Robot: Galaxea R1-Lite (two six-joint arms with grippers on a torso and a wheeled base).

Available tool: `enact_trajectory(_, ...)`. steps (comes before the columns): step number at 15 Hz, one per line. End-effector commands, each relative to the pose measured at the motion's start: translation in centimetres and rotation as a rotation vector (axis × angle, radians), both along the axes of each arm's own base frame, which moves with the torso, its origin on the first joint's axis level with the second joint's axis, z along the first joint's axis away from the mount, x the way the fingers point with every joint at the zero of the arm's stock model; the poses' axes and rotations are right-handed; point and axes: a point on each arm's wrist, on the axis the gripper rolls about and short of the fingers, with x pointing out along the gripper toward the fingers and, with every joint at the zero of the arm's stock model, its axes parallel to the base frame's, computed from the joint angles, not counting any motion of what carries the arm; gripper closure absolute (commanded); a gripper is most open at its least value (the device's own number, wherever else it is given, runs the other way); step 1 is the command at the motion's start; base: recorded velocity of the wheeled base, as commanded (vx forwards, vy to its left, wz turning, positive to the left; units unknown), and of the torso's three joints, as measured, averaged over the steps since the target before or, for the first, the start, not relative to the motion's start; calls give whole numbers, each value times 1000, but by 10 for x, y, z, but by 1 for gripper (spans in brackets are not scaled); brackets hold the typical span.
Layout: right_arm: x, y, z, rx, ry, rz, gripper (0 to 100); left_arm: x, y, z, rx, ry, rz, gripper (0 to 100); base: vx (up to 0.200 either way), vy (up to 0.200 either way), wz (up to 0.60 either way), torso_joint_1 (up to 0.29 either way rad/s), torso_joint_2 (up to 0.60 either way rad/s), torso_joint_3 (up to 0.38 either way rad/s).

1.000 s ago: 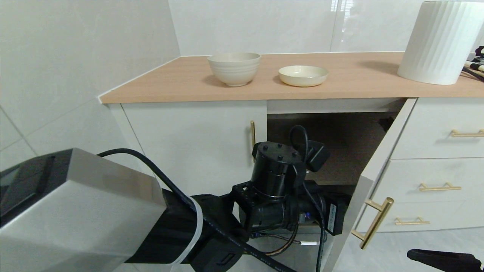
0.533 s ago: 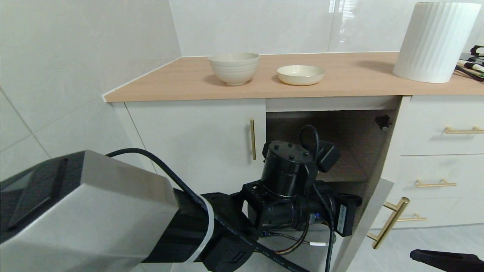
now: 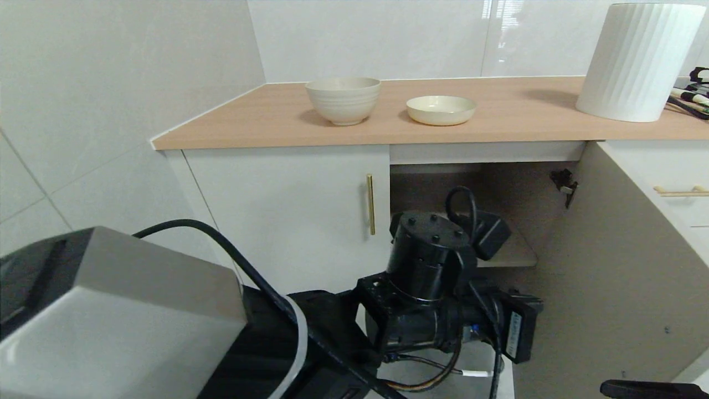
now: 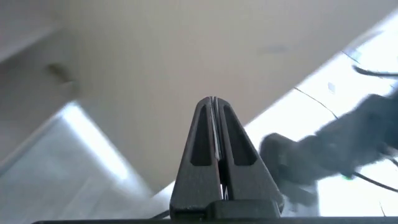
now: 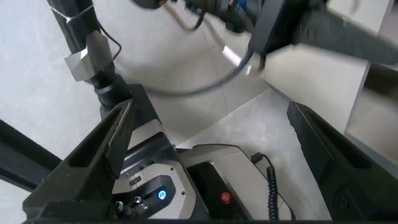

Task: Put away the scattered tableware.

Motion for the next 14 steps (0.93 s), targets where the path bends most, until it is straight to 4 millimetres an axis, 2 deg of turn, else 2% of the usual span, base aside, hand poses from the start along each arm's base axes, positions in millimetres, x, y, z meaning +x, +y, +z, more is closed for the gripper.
enact_trajectory(1, 5, 4, 1, -15, 19, 0, 0, 16, 39, 14, -6, -7, 90, 100, 0, 0, 0, 0, 0, 0)
enact_trajectory(3, 24, 19, 6, -64, 79, -23, 0, 22, 79, 24, 0, -6, 172, 100, 0, 0, 0, 0, 0, 0)
enact_trajectory(5, 66, 33, 16, -132, 158, -162, 0, 17, 119, 32, 14, 3, 245, 100, 0, 0, 0, 0, 0, 0)
enact_trajectory(6, 79, 36, 16, -152, 184, -191, 0, 13, 131, 35, 18, 6, 265, 100, 0, 0, 0, 0, 0, 0)
enact_trajectory(7, 104, 43, 18, -169, 212, -230, 0, 3, 155, 43, 19, 7, 306, 100, 0, 0, 0, 0, 0, 0)
enact_trajectory(8, 123, 47, 20, -173, 223, -257, 0, -6, 167, 48, 17, 4, 316, 100, 0, 0, 0, 0, 0, 0)
enact_trajectory(9, 138, 51, 23, -181, 239, -275, 0, -11, 174, 51, 14, 1, 327, 0, 0, 0, 0, 0, 0, 0)
enact_trajectory(10, 166, 54, 24, -221, 306, -314, 0, -19, 186, 51, 33, -4, 343, 0, 0, 0, 0, 0, 0, 0)
enact_trajectory(11, 180, 52, 28, -233, 335, -342, 0, -23, 194, 50, 38, -10, 363, 0, 0, 0, 0, 0, 0, 0)
enact_trajectory(13, 188, 41, 40, -283, 340, -380, 0, -37, 213, 49, 35, -23, 384, 0, 0, 0, 0, 0, 0, 0)
enact_trajectory(14, 185, 37, 47, -319, 334, -418, 0, -45, 222, 51, 35, -51, 392, 0, 0, 0, 0, 0, 0, 0)
